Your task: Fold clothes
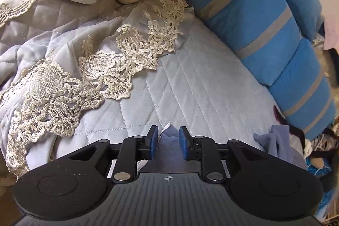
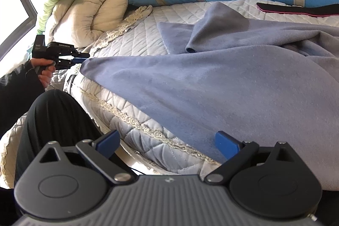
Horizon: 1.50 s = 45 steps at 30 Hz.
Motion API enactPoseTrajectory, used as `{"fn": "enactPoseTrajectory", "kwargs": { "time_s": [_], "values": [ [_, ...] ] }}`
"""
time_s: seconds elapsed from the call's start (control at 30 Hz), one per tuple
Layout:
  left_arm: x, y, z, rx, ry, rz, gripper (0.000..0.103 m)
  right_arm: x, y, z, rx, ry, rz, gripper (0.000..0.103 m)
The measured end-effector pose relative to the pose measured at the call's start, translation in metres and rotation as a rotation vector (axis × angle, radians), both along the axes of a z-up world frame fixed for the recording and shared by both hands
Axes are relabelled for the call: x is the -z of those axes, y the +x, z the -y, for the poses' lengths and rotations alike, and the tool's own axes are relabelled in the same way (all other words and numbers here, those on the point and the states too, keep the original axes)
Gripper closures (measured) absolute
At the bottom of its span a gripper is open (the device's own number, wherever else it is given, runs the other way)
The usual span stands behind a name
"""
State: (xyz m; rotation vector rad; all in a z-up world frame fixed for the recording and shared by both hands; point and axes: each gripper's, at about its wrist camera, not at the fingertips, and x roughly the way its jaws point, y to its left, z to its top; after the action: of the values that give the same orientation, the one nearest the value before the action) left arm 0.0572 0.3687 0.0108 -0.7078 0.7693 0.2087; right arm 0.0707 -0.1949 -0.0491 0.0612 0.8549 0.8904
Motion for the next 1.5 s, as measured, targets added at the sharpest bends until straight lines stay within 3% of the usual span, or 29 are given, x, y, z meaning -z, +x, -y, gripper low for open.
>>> {"fn": "enactPoseTrajectory", "kwargs": {
  "time_s": [0.07, 0.5, 0.63, 0.8, 0.93, 1.1, 1.2, 1.37, 1.5],
  "values": [
    [-0.002, 0.003, 0.002, -0.002, 0.005, 0.002, 0.101, 0.000, 0.000, 0.000, 0.000, -0.001, 0.000, 0.003],
    [-0.082, 0.002, 0.036, 0.042, 0.108, 0.276, 0.102, -0.002, -0.003, 0.002, 0.006, 0.018, 0.008, 0.003],
    [-0.099, -0.005, 0.055, 0.082, 0.146, 0.337, 0.102, -0.013, -0.007, 0.002, 0.012, 0.053, 0.067, 0.003],
    [-0.118, -0.015, 0.071, 0.105, 0.201, 0.380, 0.102, -0.038, -0.011, -0.018, -0.054, 0.073, 0.213, 0.003],
    [-0.126, -0.029, 0.076, 0.045, 0.241, 0.337, 0.102, -0.048, -0.009, -0.032, -0.080, 0.097, 0.231, 0.003],
    [-0.121, -0.048, 0.080, -0.086, 0.235, 0.234, 0.102, -0.044, -0.011, -0.031, -0.080, 0.107, 0.207, 0.003],
    [-0.098, -0.037, 0.078, -0.106, 0.254, 0.166, 0.102, -0.039, -0.012, -0.026, -0.068, 0.092, 0.189, 0.003],
    [-0.038, 0.000, 0.041, -0.119, 0.195, 0.093, 0.102, -0.032, -0.009, -0.017, -0.030, 0.072, 0.161, 0.003],
    [-0.006, 0.021, 0.020, -0.119, 0.147, 0.046, 0.102, -0.032, -0.007, -0.011, -0.008, 0.064, 0.152, 0.002]
  ]
}}
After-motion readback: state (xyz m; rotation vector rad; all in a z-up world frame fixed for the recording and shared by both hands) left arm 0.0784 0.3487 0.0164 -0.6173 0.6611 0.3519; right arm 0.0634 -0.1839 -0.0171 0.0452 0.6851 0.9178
